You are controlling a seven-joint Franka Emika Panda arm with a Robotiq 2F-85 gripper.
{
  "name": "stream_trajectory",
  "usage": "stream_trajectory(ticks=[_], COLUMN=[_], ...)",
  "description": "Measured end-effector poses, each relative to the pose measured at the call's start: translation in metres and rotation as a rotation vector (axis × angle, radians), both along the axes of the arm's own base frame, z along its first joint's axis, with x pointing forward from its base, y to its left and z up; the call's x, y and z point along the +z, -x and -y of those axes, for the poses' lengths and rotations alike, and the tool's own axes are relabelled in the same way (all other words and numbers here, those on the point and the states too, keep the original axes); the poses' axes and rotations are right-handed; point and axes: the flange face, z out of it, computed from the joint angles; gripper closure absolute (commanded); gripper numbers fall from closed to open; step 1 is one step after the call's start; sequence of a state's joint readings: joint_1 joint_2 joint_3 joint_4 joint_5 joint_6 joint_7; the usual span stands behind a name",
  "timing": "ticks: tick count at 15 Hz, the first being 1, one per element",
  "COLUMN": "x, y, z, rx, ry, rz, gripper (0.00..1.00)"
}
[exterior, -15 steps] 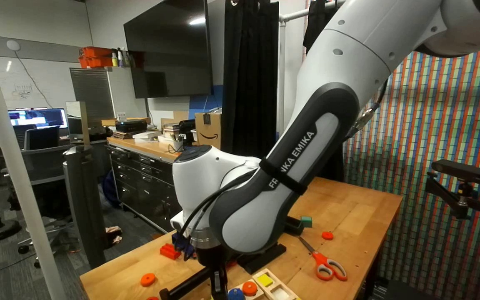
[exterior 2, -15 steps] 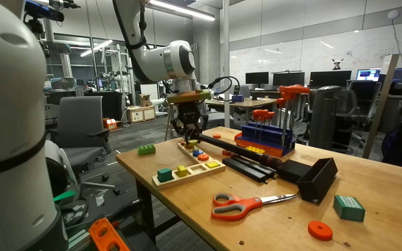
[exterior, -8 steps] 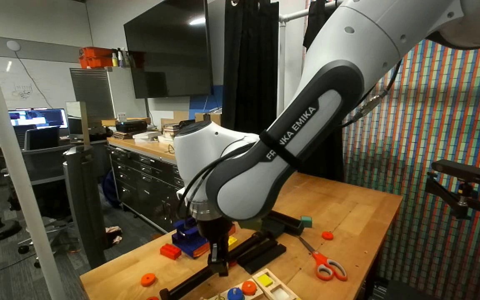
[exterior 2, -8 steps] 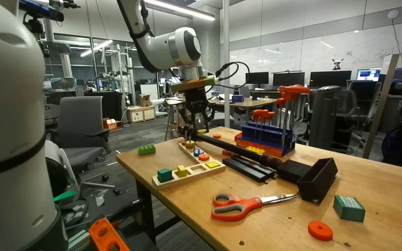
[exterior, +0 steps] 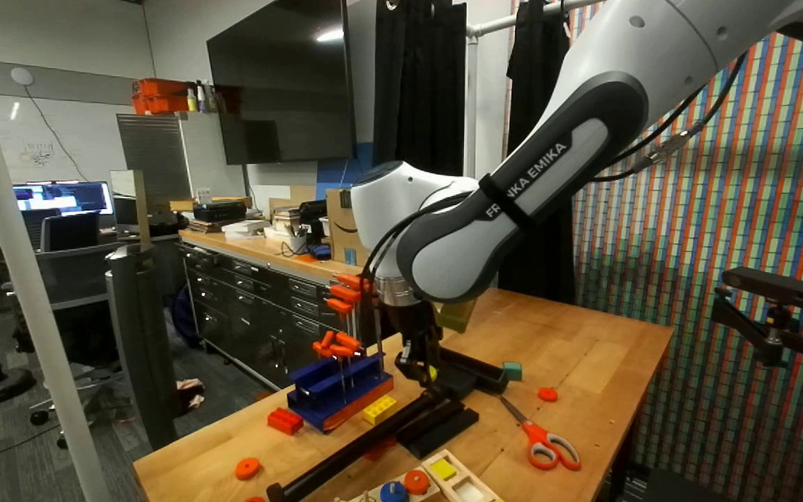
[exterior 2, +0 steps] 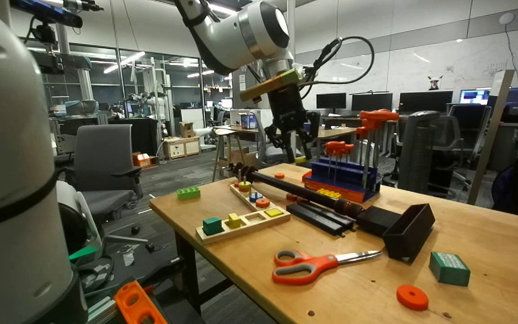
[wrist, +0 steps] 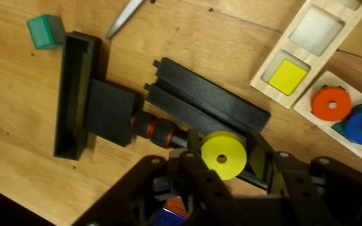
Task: Unhang the yellow object from the wooden object and put it on the table
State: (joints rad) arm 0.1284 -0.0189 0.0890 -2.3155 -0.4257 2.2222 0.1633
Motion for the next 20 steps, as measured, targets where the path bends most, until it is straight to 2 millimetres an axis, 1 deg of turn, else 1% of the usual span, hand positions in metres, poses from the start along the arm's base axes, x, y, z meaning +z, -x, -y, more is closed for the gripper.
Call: stream_trajectory(ticks=[3,4,6,10,13,17,20], x=[-0.005,-0.010,-0.022,-0.052,-0.074,-0.094,-0.102], y=[0.005,0.008,0.015,0.028,0.032,0.035,0.036], z=[0.045,0.056,0.071,0.084,0.091,0.103,0.110], rx=[-0.167,-0.208,-0.260,-0.314,-0.354,-0.413,-0.449], ry=[0.016,0.018,0.017,-0.027,-0.076,-0.131,-0.161], rz=[0.013,0.009,-0.004,-0.030,-0.034,-0.027,-0.019], gripper=[0.76,0.76,0.76,0.76,0.76,0.76,0.76])
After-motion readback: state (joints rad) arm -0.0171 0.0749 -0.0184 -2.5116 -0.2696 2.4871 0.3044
